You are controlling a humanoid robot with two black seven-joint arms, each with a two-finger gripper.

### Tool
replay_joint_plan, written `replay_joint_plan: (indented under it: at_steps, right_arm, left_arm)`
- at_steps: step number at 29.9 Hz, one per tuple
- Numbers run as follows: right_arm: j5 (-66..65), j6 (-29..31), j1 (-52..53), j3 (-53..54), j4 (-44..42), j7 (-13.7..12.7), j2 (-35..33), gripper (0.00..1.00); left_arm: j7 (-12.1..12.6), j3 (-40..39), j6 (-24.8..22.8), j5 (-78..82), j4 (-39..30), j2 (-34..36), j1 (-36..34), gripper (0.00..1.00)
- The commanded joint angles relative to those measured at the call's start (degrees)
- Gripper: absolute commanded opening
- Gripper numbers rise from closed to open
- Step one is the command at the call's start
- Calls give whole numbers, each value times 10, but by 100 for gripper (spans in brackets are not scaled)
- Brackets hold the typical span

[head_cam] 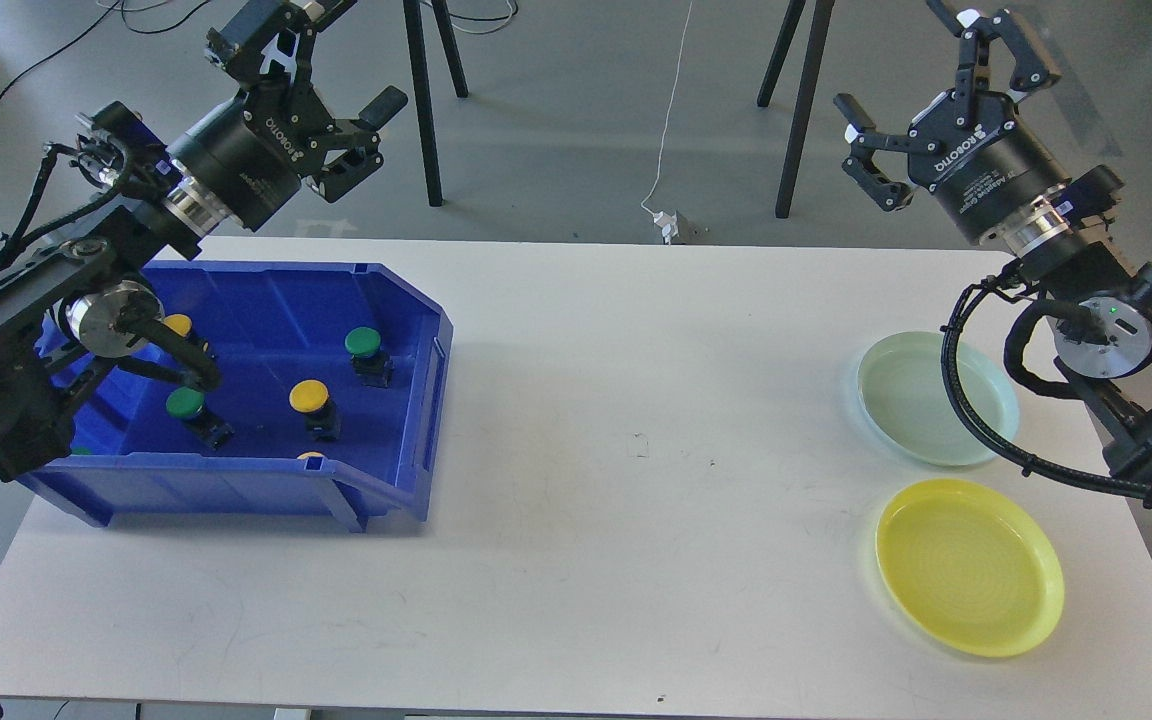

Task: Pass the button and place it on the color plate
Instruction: 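Move the left gripper down into the blue bin toward a yellow-topped button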

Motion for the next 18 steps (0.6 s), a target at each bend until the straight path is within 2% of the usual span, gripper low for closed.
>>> replay_joint_plan:
  at_steps: [1,6,10,12,16,18]
  right_arm:
    - [3,0,-10,14,0,1,0,99]
    - [3,0,-21,14,4,2,-6,99]
    - [3,0,-21,13,2,2,-7,99]
    - [3,0,-21,13,2,1,-6,99]
    - [3,0,-20,12,2,1,-7,99]
    - [2,0,-21,12,2,1,-9,99]
  left_arm:
    - [0,-1,0,0,25,-14,1,100]
    - [0,-6,0,-4,44,-19,-5,100]
    - [0,-51,0,-38,55,-28,2,100]
    - [0,-77,0,-56,27,-42,15,100]
    - [0,-190,0,-57,-83,-40,73,100]
    - [0,-217,0,-44,-138,-31,91,100]
